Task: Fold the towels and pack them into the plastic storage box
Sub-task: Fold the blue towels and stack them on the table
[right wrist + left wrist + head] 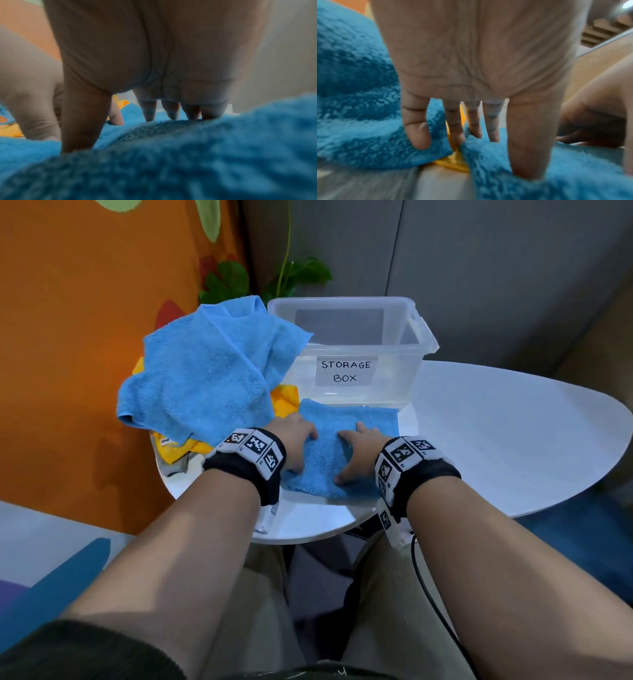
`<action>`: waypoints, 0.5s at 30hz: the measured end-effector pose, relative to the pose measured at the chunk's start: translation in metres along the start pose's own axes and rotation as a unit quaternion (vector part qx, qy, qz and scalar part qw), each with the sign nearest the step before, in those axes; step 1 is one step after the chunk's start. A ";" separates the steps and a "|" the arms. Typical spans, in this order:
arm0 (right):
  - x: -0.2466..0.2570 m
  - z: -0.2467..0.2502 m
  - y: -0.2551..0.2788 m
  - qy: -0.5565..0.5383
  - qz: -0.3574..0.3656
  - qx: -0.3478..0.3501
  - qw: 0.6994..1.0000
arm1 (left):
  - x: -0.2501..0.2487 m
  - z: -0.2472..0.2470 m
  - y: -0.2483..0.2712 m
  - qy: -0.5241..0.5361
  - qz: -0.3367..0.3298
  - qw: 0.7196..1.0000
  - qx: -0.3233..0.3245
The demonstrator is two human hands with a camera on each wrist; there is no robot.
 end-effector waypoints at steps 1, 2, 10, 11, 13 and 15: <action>-0.003 -0.002 -0.002 0.001 -0.003 0.009 1.000 | 0.002 -0.001 0.001 0.007 0.002 1.000 0.010; -0.004 -0.002 -0.002 0.004 -0.002 0.018 1.000 | 0.004 -0.001 0.003 0.014 0.003 1.000 0.019; -0.022 0.004 -0.005 0.078 -0.083 0.011 0.993 | -0.012 -0.004 -0.005 -0.002 -0.019 1.000 0.012; -0.025 0.007 -0.006 0.078 -0.087 -0.005 0.993 | -0.014 -0.005 -0.007 -0.012 -0.013 1.000 0.010; -0.026 0.011 -0.007 0.068 -0.091 -0.014 0.993 | -0.017 -0.006 -0.010 -0.025 0.001 1.000 0.004; -0.027 0.011 -0.006 0.051 -0.110 0.000 0.993 | -0.019 -0.005 -0.013 -0.033 0.008 0.999 0.003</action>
Point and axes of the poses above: each hand's wrist, its own y-axis away from the middle knuckle, its own z-axis out of the back of the hand, x = y × z, the point moved 7 cm from there along -y, towards the middle knuckle, and after that the axes turned 8 degrees about x, right-handed, at the moved point
